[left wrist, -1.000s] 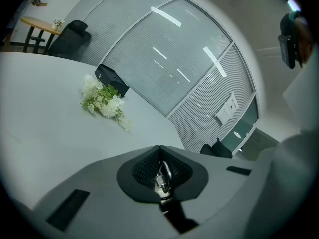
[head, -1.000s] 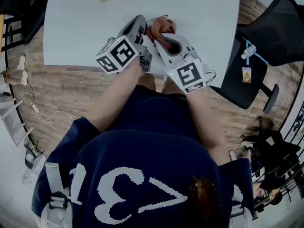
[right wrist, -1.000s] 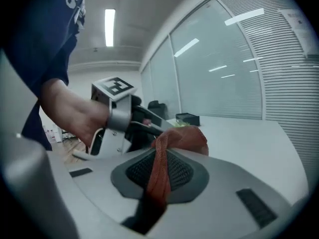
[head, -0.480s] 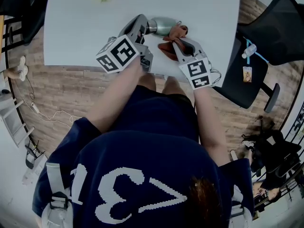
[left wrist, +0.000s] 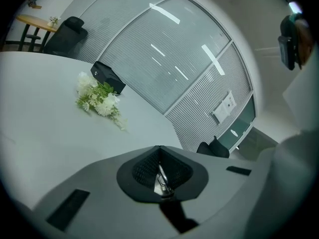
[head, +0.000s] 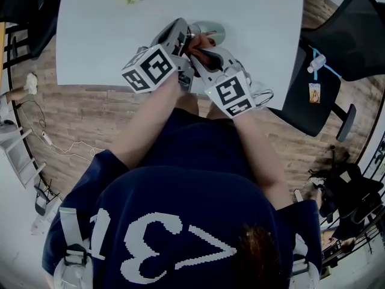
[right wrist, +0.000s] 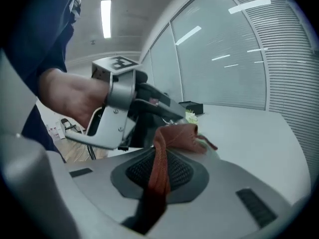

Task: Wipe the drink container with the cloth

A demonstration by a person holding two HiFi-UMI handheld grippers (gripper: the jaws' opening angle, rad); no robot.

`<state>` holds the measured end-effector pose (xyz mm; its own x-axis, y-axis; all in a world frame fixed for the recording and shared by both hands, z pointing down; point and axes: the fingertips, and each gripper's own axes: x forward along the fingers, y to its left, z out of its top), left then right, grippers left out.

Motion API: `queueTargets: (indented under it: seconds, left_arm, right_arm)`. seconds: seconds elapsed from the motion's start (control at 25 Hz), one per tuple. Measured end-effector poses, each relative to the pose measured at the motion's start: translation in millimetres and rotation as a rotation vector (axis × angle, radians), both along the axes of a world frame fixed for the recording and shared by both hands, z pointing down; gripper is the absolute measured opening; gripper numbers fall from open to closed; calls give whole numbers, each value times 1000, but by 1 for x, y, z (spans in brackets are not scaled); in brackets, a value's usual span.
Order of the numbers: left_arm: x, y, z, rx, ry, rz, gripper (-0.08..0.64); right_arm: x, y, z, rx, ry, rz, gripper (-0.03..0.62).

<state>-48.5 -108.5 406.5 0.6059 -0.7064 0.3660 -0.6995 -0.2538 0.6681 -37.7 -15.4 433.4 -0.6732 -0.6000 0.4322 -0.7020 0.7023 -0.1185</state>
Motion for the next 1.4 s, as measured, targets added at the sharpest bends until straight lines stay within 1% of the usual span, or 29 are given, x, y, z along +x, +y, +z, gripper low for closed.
queueTargets:
  seconds: [0.08, 0.2, 0.28, 0.36, 0.48, 0.6, 0.68, 0.76, 0.84, 0.92, 1.0, 1.12, 1.2, 1.24, 1.32, 1.4]
  left_arm:
    - [0, 0, 2, -8, 3, -1, 15]
    - [2, 2, 8, -30, 3, 9, 15]
    - [4, 5, 12, -45, 8, 15, 15]
    - [4, 6, 13, -46, 14, 17, 15]
    - [3, 4, 12, -46, 26, 8, 15]
    - [4, 2, 12, -48, 20, 11, 15]
    - [6, 1, 10, -47, 20, 17, 15]
    - [8, 1, 9, -44, 19, 23, 15]
    - [10, 1, 9, -45, 22, 25, 15]
    - [11, 0, 10, -49, 26, 29, 15]
    - [12, -2, 9, -46, 25, 37, 15]
    - [15, -2, 8, -37, 26, 46, 15]
    - [19, -2, 5, -27, 28, 53, 15]
    - [21, -2, 4, -22, 30, 59, 15]
    - [26, -1, 1, -14, 36, 73, 15]
    - [33, 0, -3, -4, 48, 86, 15]
  right_arm:
    - [10, 2, 16, -30, 34, 13, 57]
    - [35, 5, 49, -112, 87, 66, 57]
    - [54, 5, 65, -162, 99, 112, 57]
    - [64, 3, 67, -182, 93, 132, 57]
    - [52, 1, 57, -169, 69, 87, 57]
    - [18, 1, 36, -120, 7, -1, 58]
    - [-1, 0, 25, -96, -34, -41, 58]
    - [-7, 0, 24, -97, -37, -59, 58]
    - [1, 3, 31, -118, -25, -54, 58]
    - [20, 7, 39, -152, -23, -19, 58]
    - [49, 10, 46, -190, -43, 48, 58]
    - [107, 13, 54, -255, -89, 209, 58]
    - [147, 8, 56, -267, -94, 329, 60]
    - [162, 4, 53, -257, -92, 369, 60]
    - [173, -7, 43, -225, -95, 393, 60]
    - [166, -17, 34, -196, -90, 371, 60]
